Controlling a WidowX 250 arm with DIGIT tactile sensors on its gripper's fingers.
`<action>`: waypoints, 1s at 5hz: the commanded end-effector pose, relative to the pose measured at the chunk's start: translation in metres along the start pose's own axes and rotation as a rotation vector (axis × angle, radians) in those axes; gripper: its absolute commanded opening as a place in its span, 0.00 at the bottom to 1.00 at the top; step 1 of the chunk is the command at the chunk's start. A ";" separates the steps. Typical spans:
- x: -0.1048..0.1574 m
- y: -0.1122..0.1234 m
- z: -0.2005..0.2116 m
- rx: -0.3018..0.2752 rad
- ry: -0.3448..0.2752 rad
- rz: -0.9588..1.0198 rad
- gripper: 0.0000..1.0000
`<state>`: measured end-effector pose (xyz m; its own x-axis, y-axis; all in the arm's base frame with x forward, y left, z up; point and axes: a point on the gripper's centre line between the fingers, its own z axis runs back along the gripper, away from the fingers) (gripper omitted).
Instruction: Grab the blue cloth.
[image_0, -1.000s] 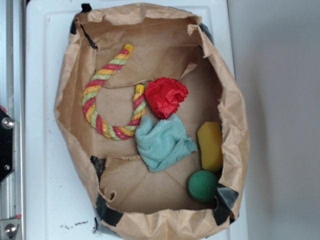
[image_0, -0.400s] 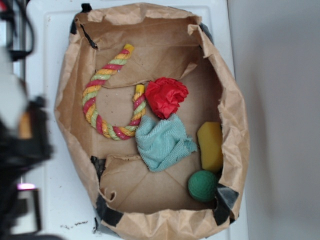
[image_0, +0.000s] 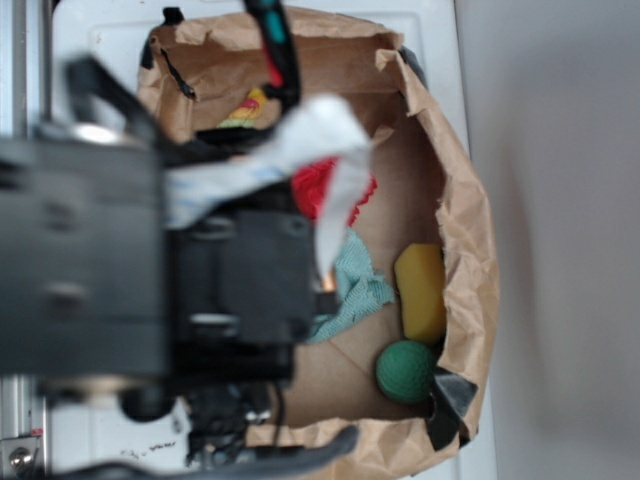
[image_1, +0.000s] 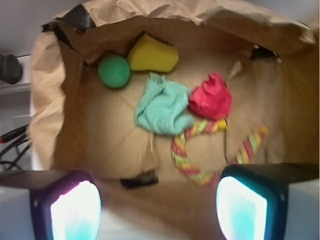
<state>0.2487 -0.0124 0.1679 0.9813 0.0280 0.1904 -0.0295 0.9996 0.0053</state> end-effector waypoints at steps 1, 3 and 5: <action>0.004 0.021 -0.047 0.028 0.045 -0.060 1.00; 0.003 -0.005 -0.063 -0.042 0.067 -0.148 1.00; 0.010 -0.033 -0.047 -0.028 -0.063 -0.210 1.00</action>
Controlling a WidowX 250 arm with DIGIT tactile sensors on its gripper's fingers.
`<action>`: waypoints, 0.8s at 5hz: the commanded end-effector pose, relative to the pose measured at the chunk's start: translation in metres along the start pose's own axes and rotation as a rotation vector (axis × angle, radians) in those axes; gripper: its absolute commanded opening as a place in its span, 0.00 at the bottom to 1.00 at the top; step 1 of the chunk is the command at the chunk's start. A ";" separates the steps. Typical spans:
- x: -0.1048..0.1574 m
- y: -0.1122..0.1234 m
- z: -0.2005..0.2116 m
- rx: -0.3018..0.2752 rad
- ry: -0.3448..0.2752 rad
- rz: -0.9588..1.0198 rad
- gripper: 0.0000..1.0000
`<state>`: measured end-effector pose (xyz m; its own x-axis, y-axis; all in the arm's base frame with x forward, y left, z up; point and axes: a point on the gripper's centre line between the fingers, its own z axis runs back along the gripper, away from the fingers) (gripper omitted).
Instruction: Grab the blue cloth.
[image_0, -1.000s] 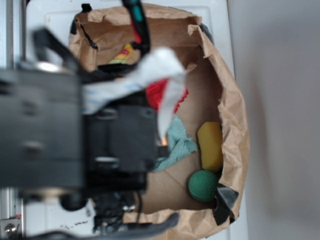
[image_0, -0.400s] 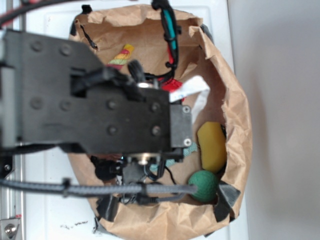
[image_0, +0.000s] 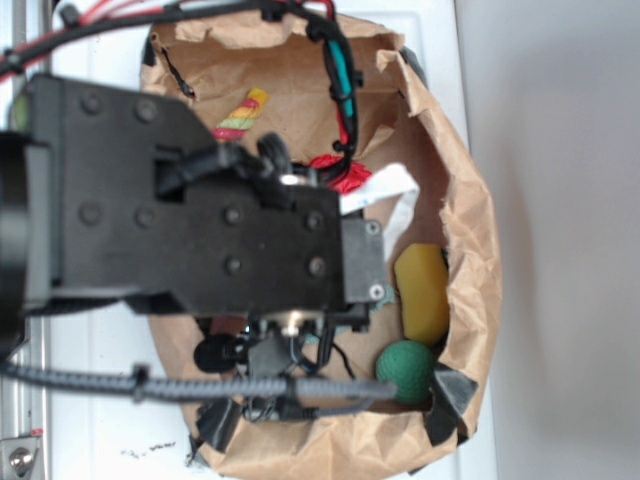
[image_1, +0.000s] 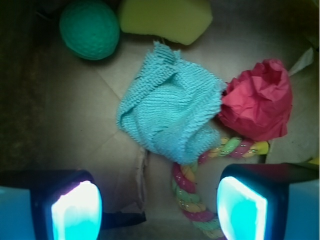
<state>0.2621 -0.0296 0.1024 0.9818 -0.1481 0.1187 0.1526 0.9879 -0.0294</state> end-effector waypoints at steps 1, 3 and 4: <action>0.019 -0.018 0.005 0.067 -0.166 -0.056 1.00; 0.022 -0.015 -0.011 0.092 -0.168 -0.069 1.00; 0.022 -0.015 -0.011 0.092 -0.168 -0.069 1.00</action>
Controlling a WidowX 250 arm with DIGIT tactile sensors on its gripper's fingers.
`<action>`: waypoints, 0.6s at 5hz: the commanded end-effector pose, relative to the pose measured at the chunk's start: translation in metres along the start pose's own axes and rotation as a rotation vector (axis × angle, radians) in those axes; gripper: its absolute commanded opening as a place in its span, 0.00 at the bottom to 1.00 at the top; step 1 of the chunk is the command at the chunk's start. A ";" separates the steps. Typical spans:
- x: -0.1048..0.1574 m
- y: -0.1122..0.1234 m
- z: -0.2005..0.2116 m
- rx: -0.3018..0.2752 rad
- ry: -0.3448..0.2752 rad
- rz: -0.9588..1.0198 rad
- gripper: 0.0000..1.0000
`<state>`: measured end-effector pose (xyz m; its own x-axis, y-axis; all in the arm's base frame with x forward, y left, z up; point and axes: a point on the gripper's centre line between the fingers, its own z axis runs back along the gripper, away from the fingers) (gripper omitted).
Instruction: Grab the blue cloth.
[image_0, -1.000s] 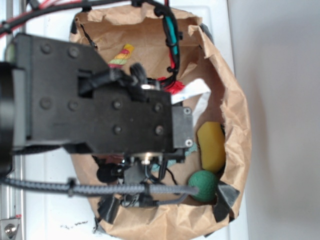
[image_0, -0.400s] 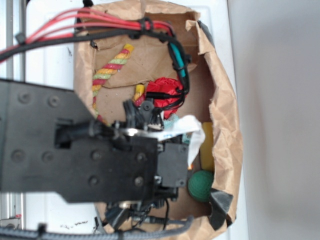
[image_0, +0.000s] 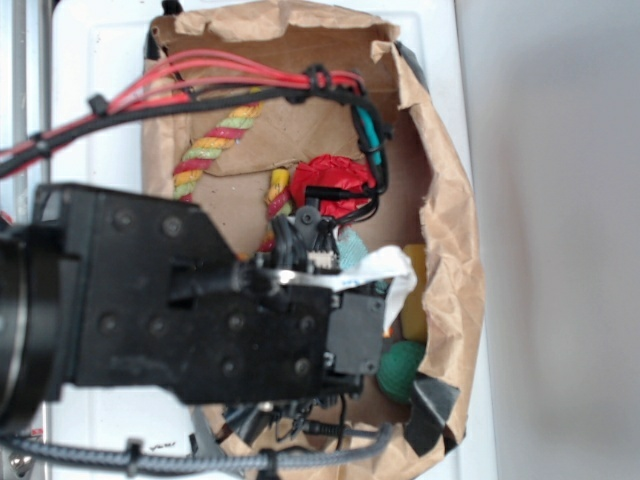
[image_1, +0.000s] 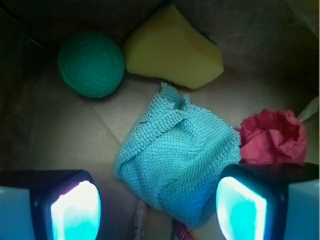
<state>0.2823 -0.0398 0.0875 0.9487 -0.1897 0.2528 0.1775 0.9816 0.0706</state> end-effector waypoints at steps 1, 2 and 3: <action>0.004 -0.008 0.007 -0.002 -0.032 -0.024 1.00; 0.004 -0.008 0.007 -0.002 -0.032 -0.024 1.00; 0.010 0.014 -0.020 0.033 -0.057 0.012 1.00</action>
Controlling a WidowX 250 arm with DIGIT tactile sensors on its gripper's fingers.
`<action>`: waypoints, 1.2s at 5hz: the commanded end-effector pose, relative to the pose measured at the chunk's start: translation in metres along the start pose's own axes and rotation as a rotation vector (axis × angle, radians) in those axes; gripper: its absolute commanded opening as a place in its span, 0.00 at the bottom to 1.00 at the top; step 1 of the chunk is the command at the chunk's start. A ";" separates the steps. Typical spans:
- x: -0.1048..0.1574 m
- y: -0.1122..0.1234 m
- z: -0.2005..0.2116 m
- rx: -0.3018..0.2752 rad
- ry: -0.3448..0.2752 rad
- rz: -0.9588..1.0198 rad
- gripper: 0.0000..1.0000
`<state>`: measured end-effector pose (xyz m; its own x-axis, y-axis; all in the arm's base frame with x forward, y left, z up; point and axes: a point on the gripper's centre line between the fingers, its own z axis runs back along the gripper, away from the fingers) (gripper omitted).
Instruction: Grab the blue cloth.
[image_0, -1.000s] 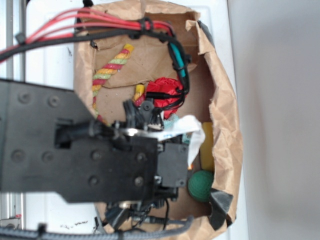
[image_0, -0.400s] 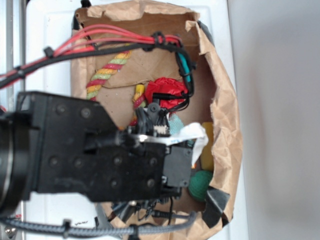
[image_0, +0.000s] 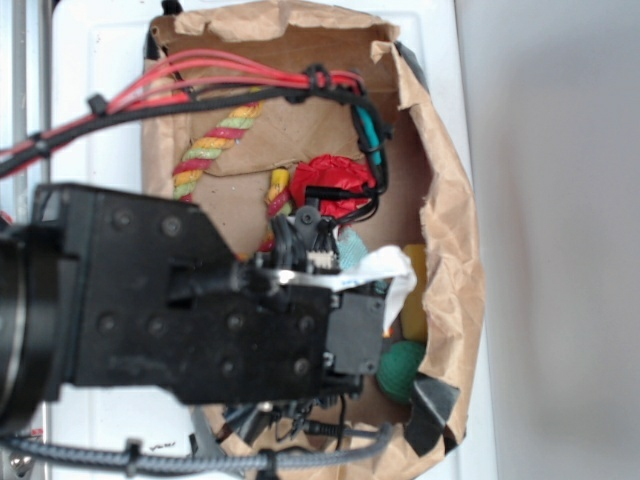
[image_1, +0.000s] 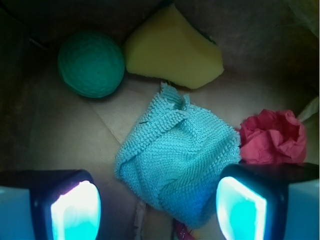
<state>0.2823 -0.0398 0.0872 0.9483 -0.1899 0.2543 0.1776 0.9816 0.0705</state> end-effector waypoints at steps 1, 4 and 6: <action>0.006 0.028 -0.059 0.084 -0.051 0.000 1.00; 0.009 0.014 -0.058 0.080 -0.105 -0.059 0.00; 0.010 0.021 -0.048 0.074 -0.104 -0.024 0.00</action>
<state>0.3028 -0.0208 0.0326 0.9250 -0.2192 0.3105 0.1833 0.9729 0.1406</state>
